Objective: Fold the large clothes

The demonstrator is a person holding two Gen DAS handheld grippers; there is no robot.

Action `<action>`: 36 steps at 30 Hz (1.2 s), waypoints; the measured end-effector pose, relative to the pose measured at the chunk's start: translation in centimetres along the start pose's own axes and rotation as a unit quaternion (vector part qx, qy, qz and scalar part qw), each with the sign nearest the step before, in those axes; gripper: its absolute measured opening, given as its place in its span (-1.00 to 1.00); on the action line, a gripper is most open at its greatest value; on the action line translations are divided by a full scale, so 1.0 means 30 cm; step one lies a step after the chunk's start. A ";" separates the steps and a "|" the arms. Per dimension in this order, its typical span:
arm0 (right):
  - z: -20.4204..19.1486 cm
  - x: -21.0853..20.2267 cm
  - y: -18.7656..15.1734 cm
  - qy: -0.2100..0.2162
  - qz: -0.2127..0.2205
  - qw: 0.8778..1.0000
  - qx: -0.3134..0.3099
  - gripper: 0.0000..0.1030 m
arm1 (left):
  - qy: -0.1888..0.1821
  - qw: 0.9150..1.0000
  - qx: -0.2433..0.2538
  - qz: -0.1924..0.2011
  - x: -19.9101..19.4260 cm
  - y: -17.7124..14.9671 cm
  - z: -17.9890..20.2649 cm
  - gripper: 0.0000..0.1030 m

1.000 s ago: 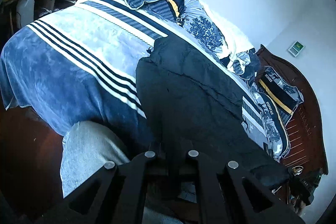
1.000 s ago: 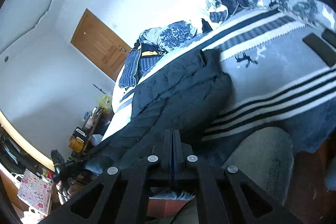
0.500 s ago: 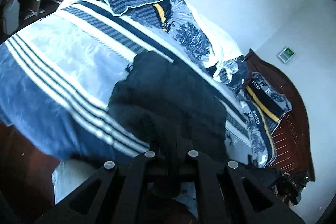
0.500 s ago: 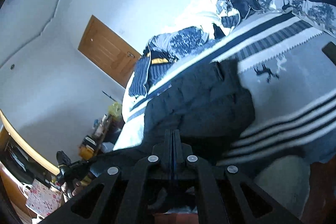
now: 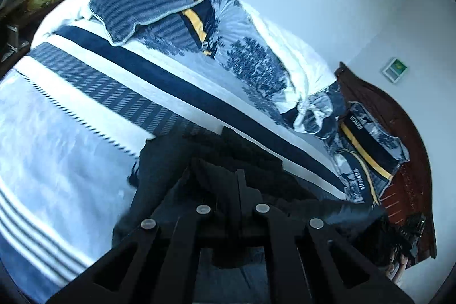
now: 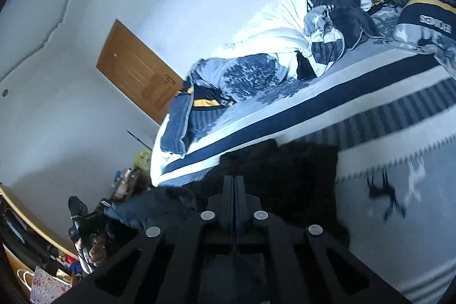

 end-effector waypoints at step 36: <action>0.373 0.622 -0.072 -0.068 -0.131 0.988 0.046 -0.03 | 0.033 0.999 -0.004 0.034 0.303 0.021 -0.217 0.72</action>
Point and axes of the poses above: each gripper's, at about its wrist camera, not at the fingertips, and x roughly the way its jaws point, z to its right, y to its top, the point moved 6 cm from there along x, roughly the way its jaws point, and after that the axes turned 2 degrees about z, right-handed, at the moved point
